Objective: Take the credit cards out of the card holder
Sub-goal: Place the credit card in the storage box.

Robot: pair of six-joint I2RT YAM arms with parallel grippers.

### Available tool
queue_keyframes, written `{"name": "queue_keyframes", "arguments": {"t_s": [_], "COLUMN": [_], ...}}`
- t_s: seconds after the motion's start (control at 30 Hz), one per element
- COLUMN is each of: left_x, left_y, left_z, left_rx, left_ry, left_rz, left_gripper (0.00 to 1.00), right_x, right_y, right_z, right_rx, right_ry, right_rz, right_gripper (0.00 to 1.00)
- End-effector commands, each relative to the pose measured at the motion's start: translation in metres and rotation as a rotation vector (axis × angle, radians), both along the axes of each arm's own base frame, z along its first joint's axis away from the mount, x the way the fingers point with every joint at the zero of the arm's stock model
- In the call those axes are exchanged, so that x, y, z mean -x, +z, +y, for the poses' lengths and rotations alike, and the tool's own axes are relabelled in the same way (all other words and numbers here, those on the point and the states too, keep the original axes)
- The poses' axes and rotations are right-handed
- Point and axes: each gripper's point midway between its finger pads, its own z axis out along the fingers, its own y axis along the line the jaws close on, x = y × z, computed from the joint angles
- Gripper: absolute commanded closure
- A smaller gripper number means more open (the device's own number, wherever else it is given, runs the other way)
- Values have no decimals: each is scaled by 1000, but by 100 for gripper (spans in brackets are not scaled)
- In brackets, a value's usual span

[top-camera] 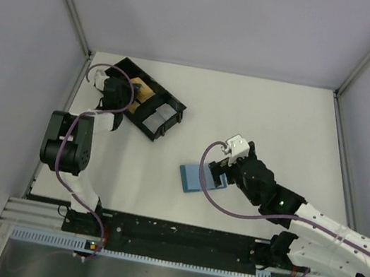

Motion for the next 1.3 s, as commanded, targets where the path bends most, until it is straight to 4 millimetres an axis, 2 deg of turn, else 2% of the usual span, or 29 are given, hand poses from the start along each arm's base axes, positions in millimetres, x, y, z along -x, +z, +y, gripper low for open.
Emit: {"name": "queue_keyframes", "arguments": {"t_s": [0.0, 0.17, 0.37, 0.57, 0.77, 0.87, 1.0, 1.13, 1.17, 1.27], "left_x": [-22, -33, -48, -45, -19, -3, 16, 35, 40, 58], "left_y": [0, -22, -32, -41, -41, -40, -39, -18, -5, 17], "left_z": [12, 13, 12, 13, 17, 25, 28, 25, 24, 13], "left_rx": [17, 44, 58, 56, 31, 0, -32, -81, -100, -148], "left_ry": [71, 84, 89, 95, 106, 132, 136, 99, 82, 16], "left_rz": [-5, 38, 51, 86, 143, 159, 192, 178, 162, 136], "left_gripper": [100, 100, 96, 68, 41, 35, 32, 28, 27, 26], "right_x": [-4, -5, -5, -5, -1, 1, 4, 4, 4, 4], "right_y": [10, 9, 7, 8, 10, 11, 12, 14, 15, 14], "right_z": [-3, -5, -7, -8, -5, -5, -8, -11, -12, -12], "right_rx": [-17, -6, 5, 6, -6, -16, -24, -67, -78, -115], "right_ry": [-9, -16, -18, -22, 3, 5, 1, -42, -53, -97], "right_rz": [-40, -41, -37, -35, -23, -15, -5, 22, 35, 88], "right_gripper": [2, 2, 2, 2, 2, 2, 2, 2, 2, 1]}}
